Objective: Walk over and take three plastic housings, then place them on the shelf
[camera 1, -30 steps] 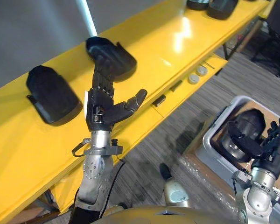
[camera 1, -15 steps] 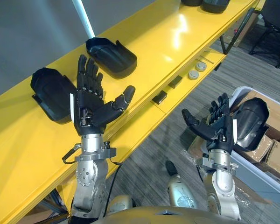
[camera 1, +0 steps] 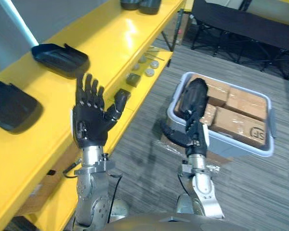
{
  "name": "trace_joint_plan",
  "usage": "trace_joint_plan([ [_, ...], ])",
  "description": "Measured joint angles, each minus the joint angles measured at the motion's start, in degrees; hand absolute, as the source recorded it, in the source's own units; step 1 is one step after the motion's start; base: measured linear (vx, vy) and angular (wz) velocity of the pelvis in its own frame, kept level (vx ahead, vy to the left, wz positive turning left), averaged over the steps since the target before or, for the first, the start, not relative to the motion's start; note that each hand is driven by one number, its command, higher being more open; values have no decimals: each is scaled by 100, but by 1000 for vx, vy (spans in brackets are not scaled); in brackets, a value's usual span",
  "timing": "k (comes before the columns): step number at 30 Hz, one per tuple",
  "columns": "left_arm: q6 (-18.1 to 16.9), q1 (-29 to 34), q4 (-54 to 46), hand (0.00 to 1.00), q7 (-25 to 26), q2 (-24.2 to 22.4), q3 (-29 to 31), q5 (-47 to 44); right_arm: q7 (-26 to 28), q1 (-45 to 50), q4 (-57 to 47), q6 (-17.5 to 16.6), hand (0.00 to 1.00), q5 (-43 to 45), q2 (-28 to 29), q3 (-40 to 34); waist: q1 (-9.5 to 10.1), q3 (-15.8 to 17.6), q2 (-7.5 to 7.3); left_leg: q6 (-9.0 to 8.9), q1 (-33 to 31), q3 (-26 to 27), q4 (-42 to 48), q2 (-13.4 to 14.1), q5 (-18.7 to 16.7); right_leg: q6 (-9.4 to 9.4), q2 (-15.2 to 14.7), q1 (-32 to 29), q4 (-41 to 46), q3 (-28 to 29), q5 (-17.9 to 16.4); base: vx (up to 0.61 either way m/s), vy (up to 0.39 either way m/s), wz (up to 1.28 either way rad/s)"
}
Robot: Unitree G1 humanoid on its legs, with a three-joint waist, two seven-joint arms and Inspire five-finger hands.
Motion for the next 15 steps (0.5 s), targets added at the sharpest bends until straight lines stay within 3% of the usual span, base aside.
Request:
trace_joint_plan([
  [2, 176, -3, 281, 100, -84, -146, -301, -689, 121, -58, -1, 154, 100, 5, -301, -127, -46, 8, 344, -114, -255, -21, -103, 256, 159, -18, 426, -31, -872, -17, -118, -44, -408, -86],
  [4, 370, 2, 448, 100, -138, -176, -576, -881, 233, 77, -1, 336, 100, -1, -627, -321, -267, 8, 501, -5, -192, -219, -282, 311, 380, -157, 620, -63, -923, 110, -67, -9, -287, -54],
  [7, 359, -39, 403, 100, -386, -124, -813, -885, 331, 527, -208, 388, 100, 5, -873, -637, -300, 30, 502, -40, -100, -856, -420, 282, 410, -357, 771, -221, -1000, 535, -13, -17, -61, -73],
  [8, 338, -76, 356, 100, -430, -108, -814, -887, 350, 611, -302, 395, 100, 9, -874, -729, -311, -2, 556, 63, -94, -1052, -590, 145, 485, -366, 783, -372, -988, 648, 46, -55, 8, -64],
  [11, 257, -160, 332, 100, -516, -98, -787, -878, 492, 626, -332, 487, 100, 27, -963, -709, -403, 27, 533, 64, -71, -1112, -701, 36, 517, -279, 765, -475, -1046, 728, 167, -63, 18, -20],
  [15, 271, -185, 332, 100, -670, -29, -693, -764, 423, 142, -27, 502, 100, 249, -987, -615, -315, 45, 525, 44, -37, -1152, -930, -253, 503, -132, 532, -441, -1447, 743, 599, -96, 138, -7],
])
